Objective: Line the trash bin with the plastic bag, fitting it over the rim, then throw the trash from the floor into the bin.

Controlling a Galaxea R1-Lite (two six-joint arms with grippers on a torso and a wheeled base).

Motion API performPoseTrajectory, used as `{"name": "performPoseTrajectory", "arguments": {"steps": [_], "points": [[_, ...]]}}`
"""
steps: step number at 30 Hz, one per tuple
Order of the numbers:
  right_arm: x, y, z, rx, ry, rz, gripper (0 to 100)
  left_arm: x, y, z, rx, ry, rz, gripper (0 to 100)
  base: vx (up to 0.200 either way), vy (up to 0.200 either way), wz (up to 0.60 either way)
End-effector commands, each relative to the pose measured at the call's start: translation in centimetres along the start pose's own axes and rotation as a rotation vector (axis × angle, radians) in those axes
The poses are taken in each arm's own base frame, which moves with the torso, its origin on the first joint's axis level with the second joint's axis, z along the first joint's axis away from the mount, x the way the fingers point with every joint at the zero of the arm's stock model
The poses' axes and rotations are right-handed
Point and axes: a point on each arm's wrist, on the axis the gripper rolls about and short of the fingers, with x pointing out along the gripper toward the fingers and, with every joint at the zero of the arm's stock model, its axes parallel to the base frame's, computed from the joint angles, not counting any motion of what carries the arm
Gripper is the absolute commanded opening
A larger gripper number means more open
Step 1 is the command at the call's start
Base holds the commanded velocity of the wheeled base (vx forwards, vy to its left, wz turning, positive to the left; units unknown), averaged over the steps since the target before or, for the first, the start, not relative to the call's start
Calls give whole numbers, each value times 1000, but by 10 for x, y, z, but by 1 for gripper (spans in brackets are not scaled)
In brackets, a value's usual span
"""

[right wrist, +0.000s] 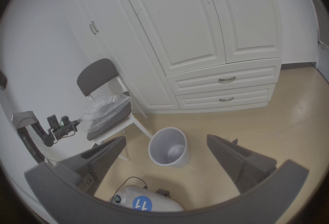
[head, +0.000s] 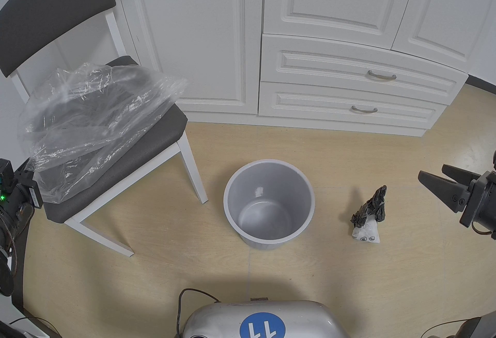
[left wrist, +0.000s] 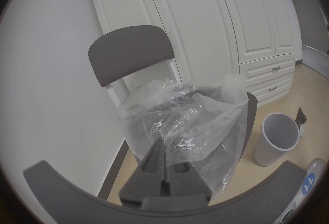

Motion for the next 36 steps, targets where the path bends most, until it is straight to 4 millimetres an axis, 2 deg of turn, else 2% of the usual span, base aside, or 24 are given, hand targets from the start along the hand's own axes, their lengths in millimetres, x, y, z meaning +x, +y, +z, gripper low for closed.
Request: {"name": "performPoseTrajectory", "arguments": {"steps": [1, 7, 8, 11, 16, 23, 31, 36], "points": [[0, 0, 0, -5, 2, 3, 100, -3, -12, 11, -1, -45, -11, 0, 0, 0, 0], [-1, 0, 1, -35, -11, -5, 100, -13, -39, 40, -56, -167, -86, 0, 0, 0, 0], [-2, 0, 2, -36, -16, -6, 100, -14, -48, 53, -78, -212, -132, 0, 0, 0, 0], [-6, 0, 3, -33, -26, -3, 100, -11, -59, 67, -94, -243, -169, 0, 0, 0, 0], [-7, 0, 4, -35, -31, -2, 100, -7, -87, 105, -150, -328, -290, 0, 0, 0, 0], [-5, -1, -2, -58, 34, -9, 100, -11, -106, 145, -206, -389, -362, 0, 0, 0, 0], [1, 1, -5, -56, 86, -5, 100, -30, -128, 156, -415, -354, -440, 0, 0, 0, 0], [1, 2, -6, -58, 90, 8, 100, -40, -136, 165, -452, -375, -504, 0, 0, 0, 0]]}}
